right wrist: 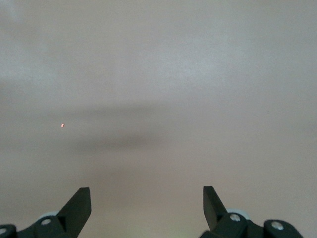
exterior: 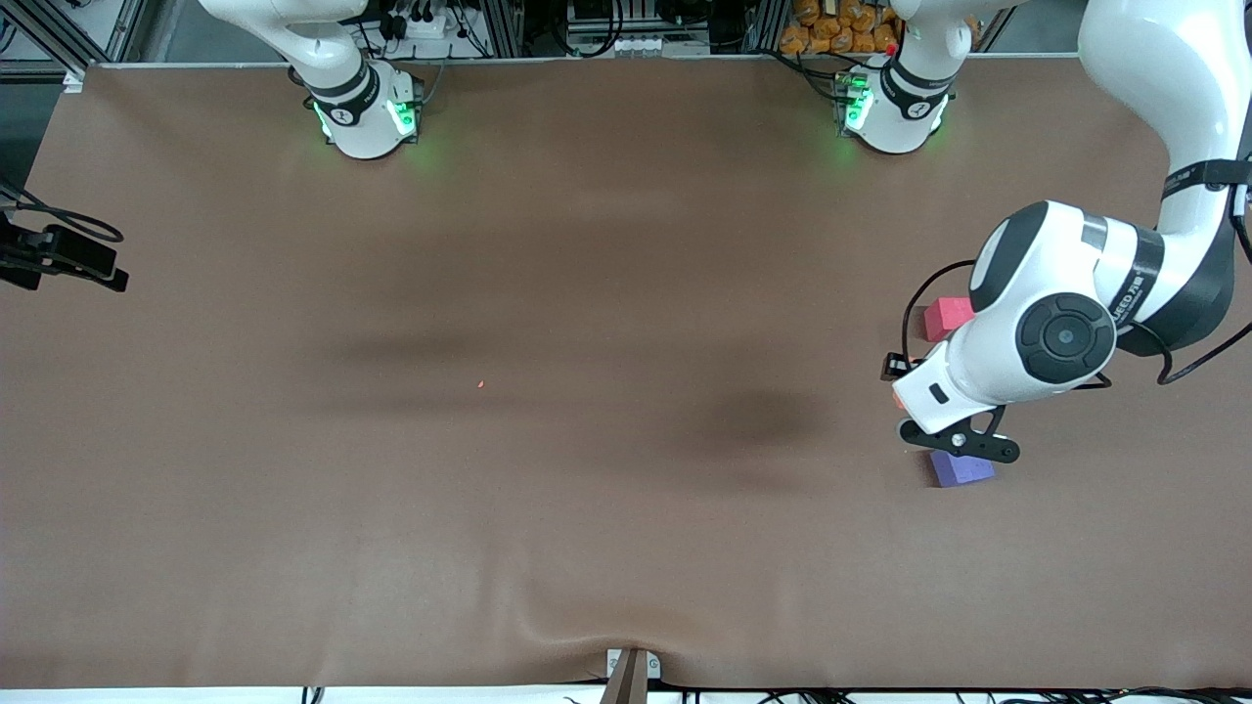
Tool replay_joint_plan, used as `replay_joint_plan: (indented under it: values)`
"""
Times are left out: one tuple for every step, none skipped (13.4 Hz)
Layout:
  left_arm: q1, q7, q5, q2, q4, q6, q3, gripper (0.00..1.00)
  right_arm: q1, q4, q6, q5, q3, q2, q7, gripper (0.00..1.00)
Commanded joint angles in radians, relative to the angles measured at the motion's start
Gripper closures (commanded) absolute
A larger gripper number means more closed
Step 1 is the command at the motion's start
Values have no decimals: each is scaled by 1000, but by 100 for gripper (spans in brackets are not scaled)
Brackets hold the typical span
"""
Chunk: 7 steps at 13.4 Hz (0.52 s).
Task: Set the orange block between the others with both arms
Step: 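Carry the orange cube with the left gripper toward the pink cube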
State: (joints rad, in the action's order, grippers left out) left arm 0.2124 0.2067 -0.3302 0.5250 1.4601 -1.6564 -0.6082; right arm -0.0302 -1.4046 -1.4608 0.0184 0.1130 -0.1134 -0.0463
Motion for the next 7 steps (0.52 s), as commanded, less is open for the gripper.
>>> replay_joint_plan:
  values:
    - [37, 28, 20, -39, 69, -20, -5, 100, 10, 9, 22, -6, -15, 0, -6, 0]
    - [65, 28, 20, -39, 98, -48, -7, 100, 9, 9, 28, -6, -15, 1, -6, 0]
    - [85, 26, 20, -42, 126, -71, -7, 100, 9, 9, 27, -6, -15, 1, -6, 0]
    - [99, 25, 20, -42, 141, -81, -7, 100, 9, 9, 28, -5, -15, 1, -6, 0]
    - [111, 23, 19, -40, 147, -86, -5, 100, 9, 9, 31, -2, -16, 1, -6, 0]
    - [119, 22, 13, -36, 147, -88, -5, 100, 7, 9, 31, 2, -16, 1, -6, 0]
    - [122, 22, 8, -33, 149, -92, -4, 100, 6, 9, 31, 3, -16, 1, -6, 0]
